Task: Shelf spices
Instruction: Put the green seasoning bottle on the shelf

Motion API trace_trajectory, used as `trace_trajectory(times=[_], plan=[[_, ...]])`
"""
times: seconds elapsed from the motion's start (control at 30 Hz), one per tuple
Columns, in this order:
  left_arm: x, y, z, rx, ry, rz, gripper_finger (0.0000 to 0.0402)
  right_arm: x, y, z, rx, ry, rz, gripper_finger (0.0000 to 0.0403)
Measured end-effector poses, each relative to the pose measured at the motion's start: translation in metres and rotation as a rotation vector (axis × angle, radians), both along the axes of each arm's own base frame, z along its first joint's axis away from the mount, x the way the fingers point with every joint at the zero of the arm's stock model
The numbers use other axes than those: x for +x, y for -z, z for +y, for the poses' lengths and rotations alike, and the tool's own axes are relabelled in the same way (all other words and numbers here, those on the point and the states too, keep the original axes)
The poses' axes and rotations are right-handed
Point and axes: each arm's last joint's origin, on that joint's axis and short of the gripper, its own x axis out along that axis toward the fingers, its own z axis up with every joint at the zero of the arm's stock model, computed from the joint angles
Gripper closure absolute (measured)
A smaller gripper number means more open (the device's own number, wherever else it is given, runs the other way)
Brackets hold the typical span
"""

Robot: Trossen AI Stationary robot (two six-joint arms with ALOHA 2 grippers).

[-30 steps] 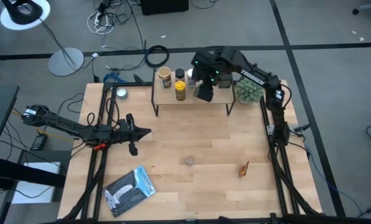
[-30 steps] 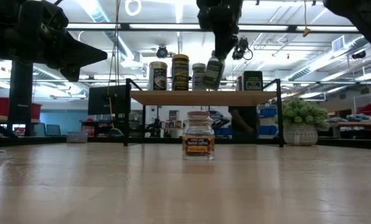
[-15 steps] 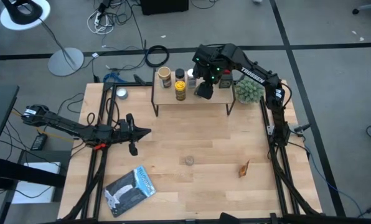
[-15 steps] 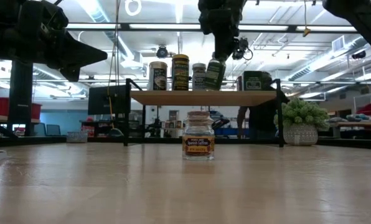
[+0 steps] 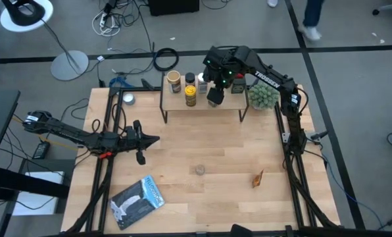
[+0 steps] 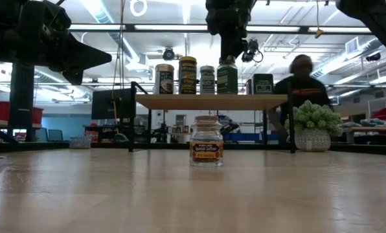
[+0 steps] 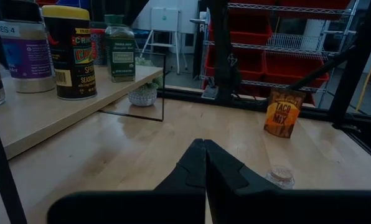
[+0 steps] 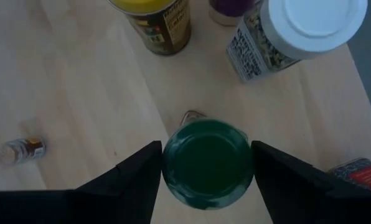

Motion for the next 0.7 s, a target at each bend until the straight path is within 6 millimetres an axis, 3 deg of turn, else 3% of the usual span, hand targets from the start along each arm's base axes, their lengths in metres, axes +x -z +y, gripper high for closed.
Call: trace_trajectory(times=[0.23,0.47,0.6,0.7], plan=[[0.0,0.0,0.0,0.0,0.0,0.001,0.04,-0.007,-0.011,0.003,-0.027,-0.006,-0.031,0.0163],[0.0,0.001,0.0,0.0,0.0,0.006,0.04,-0.034,-0.043,0.02,-0.061,0.024,-0.095,0.0181],[0.0,0.001,0.0,0.001,0.0,0.011,0.04,-0.052,-0.067,0.046,-0.135,0.043,-0.13,0.0237],[0.0,0.003,0.0,0.002,0.0,0.033,0.04,-0.065,-0.077,0.071,-0.181,0.027,-0.145,0.0314]])
